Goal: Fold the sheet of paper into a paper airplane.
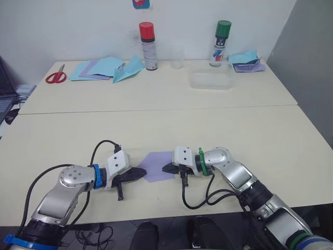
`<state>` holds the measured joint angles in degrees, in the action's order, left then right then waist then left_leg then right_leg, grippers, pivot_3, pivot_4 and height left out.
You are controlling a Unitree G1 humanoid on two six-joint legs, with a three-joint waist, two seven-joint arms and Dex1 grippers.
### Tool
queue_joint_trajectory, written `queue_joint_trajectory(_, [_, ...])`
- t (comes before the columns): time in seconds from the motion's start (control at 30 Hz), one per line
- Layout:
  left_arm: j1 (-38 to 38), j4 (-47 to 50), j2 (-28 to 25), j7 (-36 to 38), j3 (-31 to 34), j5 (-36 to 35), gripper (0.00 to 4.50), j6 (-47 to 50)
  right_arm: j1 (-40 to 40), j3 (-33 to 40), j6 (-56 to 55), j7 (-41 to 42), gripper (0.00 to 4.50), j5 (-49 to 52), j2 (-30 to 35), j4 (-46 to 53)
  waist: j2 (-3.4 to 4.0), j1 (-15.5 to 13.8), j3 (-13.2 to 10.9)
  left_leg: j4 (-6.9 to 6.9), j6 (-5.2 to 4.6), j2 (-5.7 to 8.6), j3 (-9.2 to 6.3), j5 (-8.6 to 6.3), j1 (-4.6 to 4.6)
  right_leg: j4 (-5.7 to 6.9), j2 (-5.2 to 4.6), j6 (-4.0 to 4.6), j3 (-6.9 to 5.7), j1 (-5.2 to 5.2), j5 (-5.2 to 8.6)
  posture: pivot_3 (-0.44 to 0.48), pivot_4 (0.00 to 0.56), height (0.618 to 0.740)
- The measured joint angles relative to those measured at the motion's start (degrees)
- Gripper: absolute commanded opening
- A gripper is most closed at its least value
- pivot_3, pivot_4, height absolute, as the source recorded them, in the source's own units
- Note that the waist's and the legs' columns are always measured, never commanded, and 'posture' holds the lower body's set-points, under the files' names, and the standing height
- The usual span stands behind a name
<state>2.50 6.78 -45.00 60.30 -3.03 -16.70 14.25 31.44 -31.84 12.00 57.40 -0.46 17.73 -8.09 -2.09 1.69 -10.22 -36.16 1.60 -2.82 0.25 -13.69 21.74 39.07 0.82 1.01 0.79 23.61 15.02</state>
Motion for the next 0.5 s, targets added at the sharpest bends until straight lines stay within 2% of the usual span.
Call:
queue_joint_trajectory(0.2, [-3.3, 2.5, 0.0, -2.8, 4.2, -2.4, 0.00, 5.4, 0.1, 0.3, 3.3, 0.0, 0.06, -0.1, -0.3, 1.3, 0.01, 0.0, 0.0, 0.01, 0.00, -0.01, -0.03, 0.00, -0.05, 0.00, 0.00, 0.00, -0.02, -0.05, 0.00, 0.000, 0.150, 0.740])
queue_joint_trajectory(0.4, [-4.4, 3.3, 1.5, -4.7, 4.7, -2.4, 0.00, 5.4, 0.0, 5.8, 16.3, 0.0, 0.06, 5.4, -0.5, 5.4, 0.01, -0.1, 0.0, 0.01, 0.00, 0.01, -0.04, 0.00, -0.03, -0.01, -0.02, 0.00, -0.02, -0.05, 0.00, 0.000, 0.150, 0.740])
queue_joint_trajectory(0.5, [-4.4, 2.9, 1.7, -4.7, 4.6, -2.3, 0.00, 5.1, 1.9, 9.6, 24.9, -0.1, 0.64, 9.7, -0.5, 8.4, 0.02, -0.1, 0.0, 0.01, 0.00, 0.01, -0.05, 0.00, -0.03, -0.02, -0.02, 0.00, -0.02, -0.06, 0.00, 0.000, 0.150, 0.740])
